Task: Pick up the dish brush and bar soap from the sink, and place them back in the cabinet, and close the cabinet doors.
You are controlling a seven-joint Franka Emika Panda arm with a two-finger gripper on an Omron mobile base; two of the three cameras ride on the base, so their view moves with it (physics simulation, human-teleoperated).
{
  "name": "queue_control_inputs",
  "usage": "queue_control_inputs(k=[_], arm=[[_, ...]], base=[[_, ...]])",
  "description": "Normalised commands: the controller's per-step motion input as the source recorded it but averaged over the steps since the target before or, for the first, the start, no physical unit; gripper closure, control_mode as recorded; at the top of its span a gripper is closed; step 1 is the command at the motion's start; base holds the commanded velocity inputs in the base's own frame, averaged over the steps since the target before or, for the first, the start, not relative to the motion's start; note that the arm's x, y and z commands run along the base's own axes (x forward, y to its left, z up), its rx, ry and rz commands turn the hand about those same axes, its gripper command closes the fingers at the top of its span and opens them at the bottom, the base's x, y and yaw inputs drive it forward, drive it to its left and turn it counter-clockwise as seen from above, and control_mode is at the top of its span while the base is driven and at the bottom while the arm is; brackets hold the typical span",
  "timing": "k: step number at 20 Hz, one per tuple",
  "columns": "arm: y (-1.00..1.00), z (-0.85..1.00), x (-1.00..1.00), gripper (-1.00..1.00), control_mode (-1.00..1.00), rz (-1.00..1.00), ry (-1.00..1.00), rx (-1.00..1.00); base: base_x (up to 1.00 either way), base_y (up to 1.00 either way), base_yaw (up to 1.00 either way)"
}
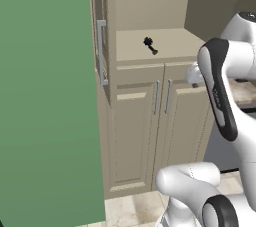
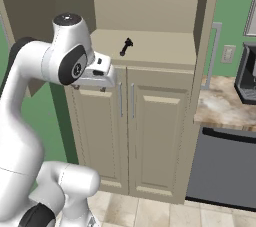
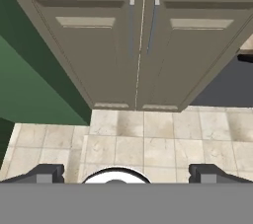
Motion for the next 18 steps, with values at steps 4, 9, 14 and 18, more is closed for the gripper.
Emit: queue_control_inputs(k=[4, 9, 14, 18], arm=[[0.0, 0.0, -0.2, -1.0, -1.0, 0.0, 0.02, 0.0], [0.0, 0.0, -0.19, -1.0, -1.0, 0.0, 0.02, 0.0], [0.0, 0.0, -0.14, -1.0, -1.0, 0.0, 0.0, 0.0], [0.0, 0.0, -0.08, -1.0, -1.0, 0.0, 0.0, 0.0]], base=[[0.0, 0.0, 0.0], [0.0, 0.0, 0.0], [0.0, 0.0, 0.0], [0.0, 0.0, 0.0]])
